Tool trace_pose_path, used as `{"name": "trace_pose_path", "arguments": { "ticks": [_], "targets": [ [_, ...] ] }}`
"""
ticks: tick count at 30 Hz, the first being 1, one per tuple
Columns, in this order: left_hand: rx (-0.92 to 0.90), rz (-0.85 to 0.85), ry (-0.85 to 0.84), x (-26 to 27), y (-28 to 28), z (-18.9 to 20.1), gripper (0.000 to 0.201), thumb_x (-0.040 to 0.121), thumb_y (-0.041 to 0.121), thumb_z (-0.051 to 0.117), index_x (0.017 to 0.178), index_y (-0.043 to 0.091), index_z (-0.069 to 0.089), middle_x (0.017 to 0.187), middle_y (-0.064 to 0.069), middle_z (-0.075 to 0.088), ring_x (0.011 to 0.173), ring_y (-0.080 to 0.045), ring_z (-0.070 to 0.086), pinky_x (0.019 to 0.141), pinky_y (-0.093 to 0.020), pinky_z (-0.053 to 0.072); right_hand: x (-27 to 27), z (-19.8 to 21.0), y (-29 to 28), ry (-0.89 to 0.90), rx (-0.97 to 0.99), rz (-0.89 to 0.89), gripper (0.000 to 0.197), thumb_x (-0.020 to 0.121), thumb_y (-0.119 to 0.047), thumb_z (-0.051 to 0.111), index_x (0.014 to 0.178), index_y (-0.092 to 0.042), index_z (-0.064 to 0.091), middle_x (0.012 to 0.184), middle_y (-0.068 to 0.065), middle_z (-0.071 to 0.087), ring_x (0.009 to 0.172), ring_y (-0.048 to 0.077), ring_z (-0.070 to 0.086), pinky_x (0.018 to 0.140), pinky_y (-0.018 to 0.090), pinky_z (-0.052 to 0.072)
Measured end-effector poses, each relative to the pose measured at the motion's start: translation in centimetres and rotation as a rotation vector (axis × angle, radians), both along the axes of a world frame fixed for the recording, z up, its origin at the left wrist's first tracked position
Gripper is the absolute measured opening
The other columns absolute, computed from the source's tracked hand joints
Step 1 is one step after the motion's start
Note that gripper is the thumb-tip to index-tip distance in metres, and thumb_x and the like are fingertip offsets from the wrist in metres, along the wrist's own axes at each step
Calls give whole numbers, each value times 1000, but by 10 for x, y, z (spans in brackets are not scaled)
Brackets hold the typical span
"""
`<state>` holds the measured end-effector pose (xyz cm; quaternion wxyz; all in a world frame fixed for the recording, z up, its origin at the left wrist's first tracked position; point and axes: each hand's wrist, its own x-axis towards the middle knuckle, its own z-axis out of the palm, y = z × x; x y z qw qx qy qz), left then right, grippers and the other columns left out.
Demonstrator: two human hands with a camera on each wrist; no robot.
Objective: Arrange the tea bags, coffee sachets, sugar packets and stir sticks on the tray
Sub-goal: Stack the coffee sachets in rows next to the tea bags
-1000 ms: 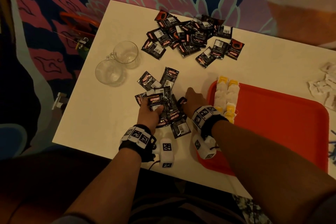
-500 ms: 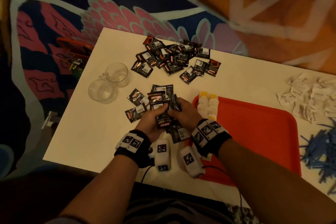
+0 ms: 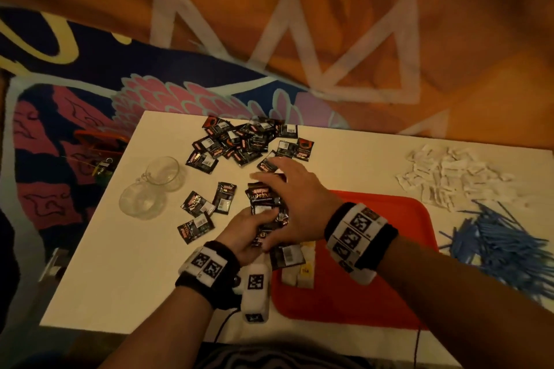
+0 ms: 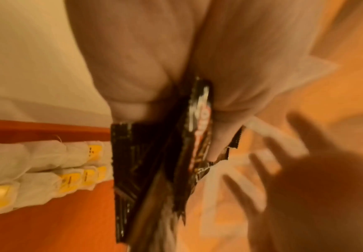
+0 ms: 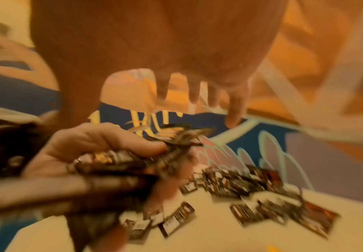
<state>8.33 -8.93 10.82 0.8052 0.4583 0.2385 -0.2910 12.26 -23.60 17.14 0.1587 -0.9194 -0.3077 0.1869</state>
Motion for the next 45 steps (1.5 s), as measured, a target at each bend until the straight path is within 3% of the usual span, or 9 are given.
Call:
{"name": "trace_pose_path", "arguments": {
  "ticks": [4, 14, 18, 20, 27, 29, 33, 38, 45],
  "targets": [
    [33, -109, -12, 1, -28, 24, 42, 91, -10, 54, 131, 2, 49, 109, -27, 70, 96, -40, 71, 75, -51, 59, -1, 17, -5, 137, -368, 192, 130, 46, -78, 77, 149, -46, 3, 160, -2, -22, 146, 35, -22, 110, 70, 9],
    [-171, 0, 9, -2, -58, 53, 33, 69, 3, 54, 102, 1, 58, 78, -19, 67, 69, -27, 69, 56, -34, 57, -9, 31, -32, -94, -262, 134, 100, 57, -68, 79, 138, -38, 29, 137, -2, 35, 122, 23, 35, 97, 48, 37],
    [-293, 16, 2, -1, -59, 62, 45, 42, 6, 85, 83, -4, 71, 75, -21, 68, 65, -29, 70, 54, -36, 59, -9, 37, -37, -131, -159, 110, 93, 62, -63, 78, 138, -36, 32, 132, -6, 44, 119, 20, 39, 96, 46, 39],
    [-218, 0, 25, 2, -61, 63, 36, 59, 9, 73, 92, -3, 67, 76, -19, 67, 67, -27, 69, 56, -33, 58, -11, 39, -42, -135, -120, 101, 91, 64, -64, 77, 139, -35, 33, 132, -7, 45, 120, 20, 39, 98, 47, 39],
    [-25, 19, -18, 5, -79, 64, 36, 91, -7, 49, 126, -5, 56, 105, -32, 67, 95, -41, 70, 78, -48, 60, -13, 42, -64, 121, -269, 58, 127, 47, -73, 80, 146, -46, 5, 162, -7, -7, 148, 31, -17, 113, 67, 10],
    [24, -9, -32, 5, -82, 63, 32, 91, -7, 50, 122, -5, 58, 108, -34, 67, 100, -43, 69, 86, -51, 57, -13, 41, -67, 158, -322, 69, 135, 44, -71, 83, 147, -46, -1, 162, -4, -13, 148, 32, -16, 114, 65, 15],
    [78, -67, -61, 3, -83, 59, 23, 93, -5, 51, 113, -3, 62, 92, -27, 71, 84, -36, 72, 71, -44, 61, -19, 38, -69, 143, -362, 89, 140, 42, -70, 85, 147, -45, -6, 162, 3, -14, 148, 36, -9, 114, 61, 21],
    [139, -105, -112, 6, -80, 56, 24, 98, 3, 49, 116, 1, 64, 101, -21, 73, 95, -32, 71, 89, -50, 55, -29, 29, -65, 48, -327, 47, 141, 45, -69, 84, 148, -42, -10, 160, 5, -21, 145, 34, -24, 116, 61, 0],
    [-46, -20, -102, 12, -73, 59, 33, 87, 0, 53, 120, 2, 56, 95, -20, 69, 78, -29, 71, 61, -38, 59, -27, 30, -66, -197, -244, 24, 115, 63, -38, 80, 147, -36, 1, 146, 6, 28, 128, 30, 30, 102, 44, 40]
  ]
}}
